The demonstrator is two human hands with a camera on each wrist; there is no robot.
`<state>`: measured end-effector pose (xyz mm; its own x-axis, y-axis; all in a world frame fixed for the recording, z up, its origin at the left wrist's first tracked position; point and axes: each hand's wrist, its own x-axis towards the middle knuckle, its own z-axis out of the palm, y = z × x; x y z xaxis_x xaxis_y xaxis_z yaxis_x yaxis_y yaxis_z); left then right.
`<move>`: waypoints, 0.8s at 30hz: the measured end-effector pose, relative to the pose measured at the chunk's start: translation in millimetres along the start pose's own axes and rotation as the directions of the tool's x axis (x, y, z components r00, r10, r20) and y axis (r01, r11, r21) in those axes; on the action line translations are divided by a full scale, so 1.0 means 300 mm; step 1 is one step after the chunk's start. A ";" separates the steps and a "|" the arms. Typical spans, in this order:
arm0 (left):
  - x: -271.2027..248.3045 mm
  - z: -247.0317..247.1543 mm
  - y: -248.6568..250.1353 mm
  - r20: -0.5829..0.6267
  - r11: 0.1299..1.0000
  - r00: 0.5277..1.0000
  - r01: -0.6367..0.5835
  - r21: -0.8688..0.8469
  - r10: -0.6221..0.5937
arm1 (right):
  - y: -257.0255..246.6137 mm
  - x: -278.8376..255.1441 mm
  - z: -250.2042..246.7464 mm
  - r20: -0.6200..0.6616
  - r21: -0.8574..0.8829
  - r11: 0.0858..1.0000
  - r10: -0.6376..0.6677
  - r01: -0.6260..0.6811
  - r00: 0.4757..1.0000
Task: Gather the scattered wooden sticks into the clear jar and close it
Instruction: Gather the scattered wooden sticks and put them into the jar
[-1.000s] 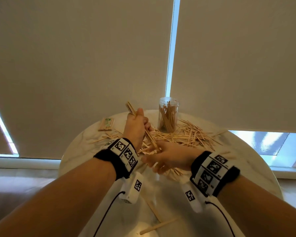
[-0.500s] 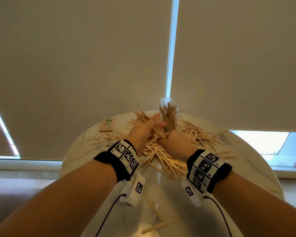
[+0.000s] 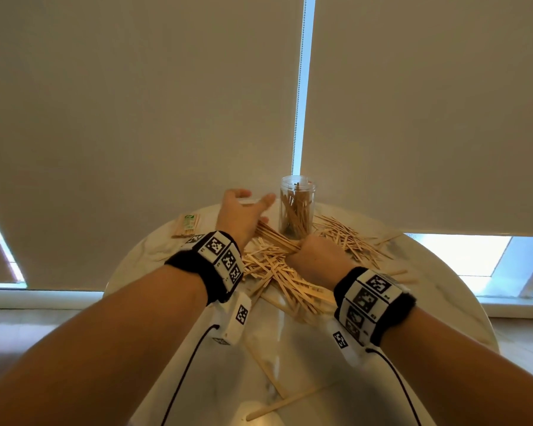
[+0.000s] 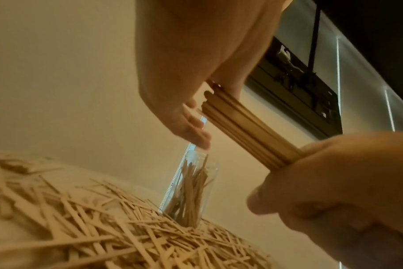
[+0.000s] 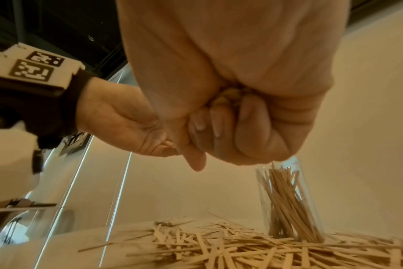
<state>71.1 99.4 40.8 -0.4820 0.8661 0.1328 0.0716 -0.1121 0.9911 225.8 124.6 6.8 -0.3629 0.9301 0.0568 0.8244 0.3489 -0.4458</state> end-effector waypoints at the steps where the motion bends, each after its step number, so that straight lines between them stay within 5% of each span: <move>1: 0.010 -0.001 0.006 -0.047 1.000 0.999 -0.013 -0.009 0.013 | -0.001 0.001 -0.006 0.007 -0.016 1.000 0.008 -0.008 1.000; 6: -0.007 0.043 -0.014 0.240 0.958 0.937 0.209 0.197 -0.254 | -0.013 0.009 -0.020 -0.023 -0.098 0.994 -0.051 0.048 0.998; 10: 0.013 0.058 -0.046 0.139 0.952 0.990 -0.011 0.306 -0.033 | 0.013 0.028 -0.030 -0.049 -0.154 0.988 -0.036 0.028 0.998; 14: 0.023 0.078 -0.061 0.322 0.871 0.946 -0.119 0.477 -0.047 | 0.035 0.069 -0.041 0.009 -0.175 0.982 -0.064 0.065 0.998; 17: 0.061 0.081 -0.089 0.274 0.767 0.962 -0.186 0.614 0.013 | 0.039 0.074 -0.067 0.041 -0.059 0.982 -0.176 0.178 0.984; 21: 0.120 0.106 -0.099 0.226 0.854 0.974 -0.128 0.505 0.012 | 0.041 0.095 -0.102 -0.064 -0.101 0.947 -0.313 0.306 0.948; 24: 0.163 0.123 -0.070 0.340 0.917 0.923 0.031 0.397 -0.179 | 0.056 0.149 -0.163 -0.076 -0.188 0.929 -0.338 0.320 0.938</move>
<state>78.4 162.0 26.1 -0.1607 0.9853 -0.0571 0.3971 0.1175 0.9102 244.7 177.6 45.4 -0.5864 0.7631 0.2717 0.7312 0.6430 -0.2280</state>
